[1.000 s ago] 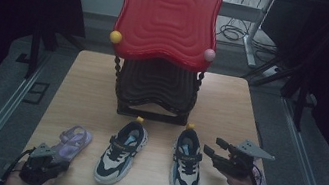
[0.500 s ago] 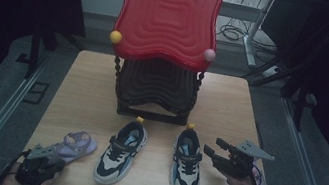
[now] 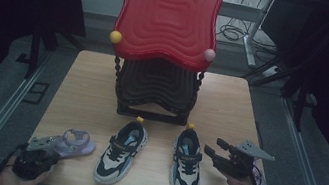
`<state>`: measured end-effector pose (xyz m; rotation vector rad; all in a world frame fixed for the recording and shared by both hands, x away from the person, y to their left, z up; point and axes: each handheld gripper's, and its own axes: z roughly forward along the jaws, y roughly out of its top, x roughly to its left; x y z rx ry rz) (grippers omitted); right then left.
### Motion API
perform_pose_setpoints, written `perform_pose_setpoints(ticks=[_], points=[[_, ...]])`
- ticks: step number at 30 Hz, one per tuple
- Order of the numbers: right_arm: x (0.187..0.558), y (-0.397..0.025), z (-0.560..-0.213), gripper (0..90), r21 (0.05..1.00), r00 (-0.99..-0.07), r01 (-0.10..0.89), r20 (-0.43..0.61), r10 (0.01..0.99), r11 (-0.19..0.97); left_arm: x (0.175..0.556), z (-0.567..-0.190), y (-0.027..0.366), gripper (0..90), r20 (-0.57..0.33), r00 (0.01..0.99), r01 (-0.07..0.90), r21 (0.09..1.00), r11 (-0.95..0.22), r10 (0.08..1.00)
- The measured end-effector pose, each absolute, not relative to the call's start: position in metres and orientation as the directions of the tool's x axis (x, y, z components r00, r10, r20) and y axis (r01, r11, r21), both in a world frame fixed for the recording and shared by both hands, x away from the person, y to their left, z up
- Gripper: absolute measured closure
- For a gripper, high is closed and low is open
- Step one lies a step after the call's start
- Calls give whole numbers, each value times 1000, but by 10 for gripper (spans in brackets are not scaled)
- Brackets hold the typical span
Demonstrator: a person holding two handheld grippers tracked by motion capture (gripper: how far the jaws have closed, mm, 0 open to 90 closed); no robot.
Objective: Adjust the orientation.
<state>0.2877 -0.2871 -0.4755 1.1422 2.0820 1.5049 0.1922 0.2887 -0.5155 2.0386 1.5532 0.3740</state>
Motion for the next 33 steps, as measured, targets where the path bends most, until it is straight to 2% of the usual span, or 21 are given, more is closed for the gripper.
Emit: perform_pose_setpoints(ticks=[22, 33], points=[[288, -289, -478, 374, 898, -615, 426, 199, 763, 109, 220, -517, 316, 899, -188, 267, 817, 565, -118, 945], [286, -292, -479, 374, 898, -606, 429, 204, 769, 100, 230, -516, 324, 898, -182, 250, 825, 554, -111, 951]])
